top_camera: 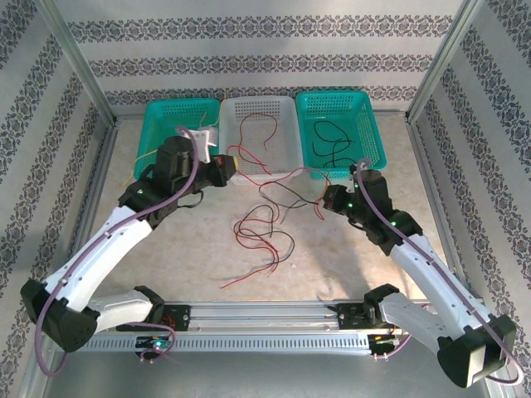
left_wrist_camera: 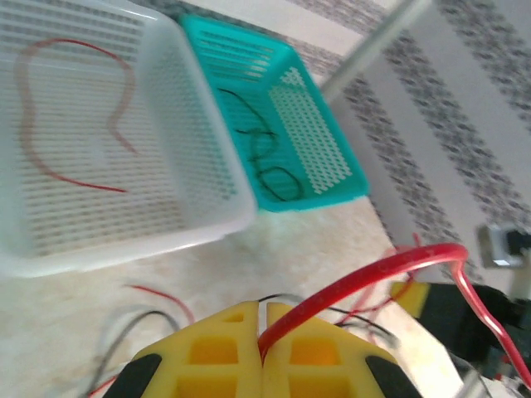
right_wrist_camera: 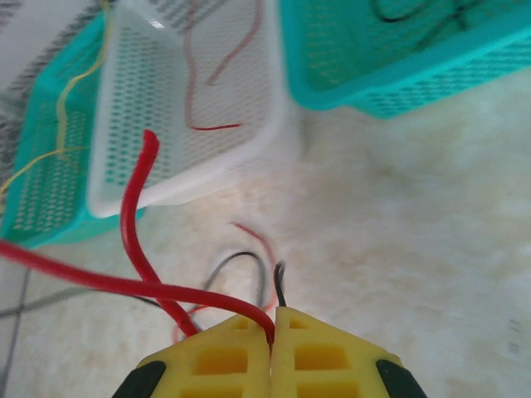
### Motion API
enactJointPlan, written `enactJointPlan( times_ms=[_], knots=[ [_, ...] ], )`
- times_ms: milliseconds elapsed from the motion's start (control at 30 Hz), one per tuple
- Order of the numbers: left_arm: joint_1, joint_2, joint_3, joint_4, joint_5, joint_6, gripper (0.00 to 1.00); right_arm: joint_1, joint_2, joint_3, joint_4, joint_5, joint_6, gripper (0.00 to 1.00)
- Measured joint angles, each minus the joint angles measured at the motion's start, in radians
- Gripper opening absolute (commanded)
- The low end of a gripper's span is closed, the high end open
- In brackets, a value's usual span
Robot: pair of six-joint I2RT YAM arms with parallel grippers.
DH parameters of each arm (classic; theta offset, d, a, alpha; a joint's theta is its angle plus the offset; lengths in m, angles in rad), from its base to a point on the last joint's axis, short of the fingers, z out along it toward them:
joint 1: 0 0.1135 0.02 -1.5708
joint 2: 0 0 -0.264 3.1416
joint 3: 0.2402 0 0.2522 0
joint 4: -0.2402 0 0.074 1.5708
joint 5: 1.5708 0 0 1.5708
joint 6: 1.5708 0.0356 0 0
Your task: Untangle the cables
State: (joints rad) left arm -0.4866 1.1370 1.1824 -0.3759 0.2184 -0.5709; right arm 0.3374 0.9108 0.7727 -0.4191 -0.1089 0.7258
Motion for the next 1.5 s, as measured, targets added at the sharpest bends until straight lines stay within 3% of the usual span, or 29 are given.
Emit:
enactJointPlan(
  times_ms=[100, 267, 567, 600, 700, 733, 867, 1200, 1500],
  knots=[
    [0.071, -0.067, -0.053, -0.014, -0.002, -0.026, 0.0, -0.056, -0.013, -0.051, -0.006, -0.069, -0.004, 0.0],
    [0.148, -0.082, -0.139, -0.023, 0.063, -0.097, 0.0, -0.068, -0.031, -0.082, 0.001, -0.167, -0.004, 0.0],
    [0.174, -0.074, -0.16, 0.0, 0.092, -0.158, 0.0, -0.041, -0.068, -0.061, -0.023, -0.198, -0.024, 0.0],
    [0.177, -0.074, -0.16, 0.004, 0.092, -0.161, 0.0, -0.019, -0.068, -0.049, -0.029, -0.19, -0.027, 0.04],
    [0.188, -0.074, -0.158, 0.025, 0.092, -0.16, 0.0, 0.031, -0.054, -0.024, -0.034, -0.161, -0.042, 0.34],
    [0.188, -0.073, -0.151, 0.024, 0.092, -0.156, 0.0, 0.034, -0.047, -0.024, -0.034, -0.15, -0.041, 0.4],
    [0.19, -0.058, -0.088, 0.036, 0.124, -0.134, 0.0, 0.034, -0.025, -0.051, -0.032, -0.105, -0.027, 0.49],
    [0.118, 0.027, 0.166, 0.045, 0.239, 0.011, 0.0, 0.045, -0.027, -0.077, -0.037, -0.075, -0.014, 0.54],
    [0.095, 0.062, 0.31, 0.05, 0.314, 0.029, 0.0, 0.15, -0.046, -0.015, -0.014, -0.107, -0.013, 0.59]
  ],
)
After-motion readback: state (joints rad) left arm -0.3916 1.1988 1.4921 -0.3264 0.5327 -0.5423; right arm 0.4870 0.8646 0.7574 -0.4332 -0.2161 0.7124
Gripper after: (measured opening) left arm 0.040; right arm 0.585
